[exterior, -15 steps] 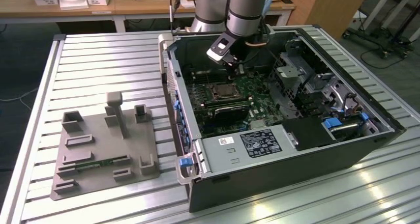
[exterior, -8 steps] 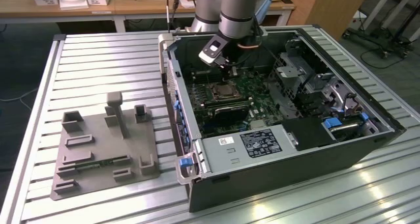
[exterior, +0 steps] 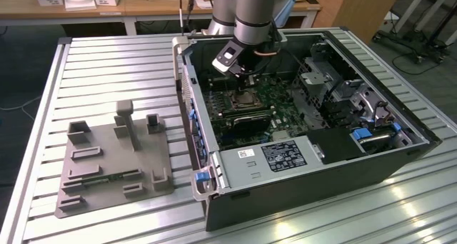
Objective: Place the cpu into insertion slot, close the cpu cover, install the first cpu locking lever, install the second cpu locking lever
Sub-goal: 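Close the cpu cover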
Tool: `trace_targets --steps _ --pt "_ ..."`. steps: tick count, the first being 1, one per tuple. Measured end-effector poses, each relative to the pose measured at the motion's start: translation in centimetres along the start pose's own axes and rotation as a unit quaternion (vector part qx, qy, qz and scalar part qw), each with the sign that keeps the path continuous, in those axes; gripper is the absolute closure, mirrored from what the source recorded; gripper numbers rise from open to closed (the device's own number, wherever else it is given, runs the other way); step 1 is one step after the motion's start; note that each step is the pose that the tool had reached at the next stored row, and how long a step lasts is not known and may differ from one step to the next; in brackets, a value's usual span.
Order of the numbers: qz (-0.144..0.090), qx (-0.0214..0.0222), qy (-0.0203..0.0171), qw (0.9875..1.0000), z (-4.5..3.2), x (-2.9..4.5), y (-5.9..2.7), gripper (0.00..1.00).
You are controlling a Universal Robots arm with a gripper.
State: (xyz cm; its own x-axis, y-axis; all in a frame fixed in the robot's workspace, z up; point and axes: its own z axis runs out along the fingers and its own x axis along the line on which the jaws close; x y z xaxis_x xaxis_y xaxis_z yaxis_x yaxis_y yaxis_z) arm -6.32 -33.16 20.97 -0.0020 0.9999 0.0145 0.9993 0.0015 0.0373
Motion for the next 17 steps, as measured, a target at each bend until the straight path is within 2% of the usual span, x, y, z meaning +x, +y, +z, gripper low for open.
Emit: trace_targets --steps 4,11,14,17 --pt "-0.005 0.0 0.0002 1.0 0.13 0.01 -0.76 0.9" --pt "-0.006 0.0004 -0.0005 1.0 0.99 -0.02 -0.96 0.9" --pt "-0.006 0.0001 -0.0002 1.0 0.97 -0.01 -0.95 0.9" --pt "-0.006 0.0001 -0.0002 1.0 0.64 0.0 -0.94 0.9"
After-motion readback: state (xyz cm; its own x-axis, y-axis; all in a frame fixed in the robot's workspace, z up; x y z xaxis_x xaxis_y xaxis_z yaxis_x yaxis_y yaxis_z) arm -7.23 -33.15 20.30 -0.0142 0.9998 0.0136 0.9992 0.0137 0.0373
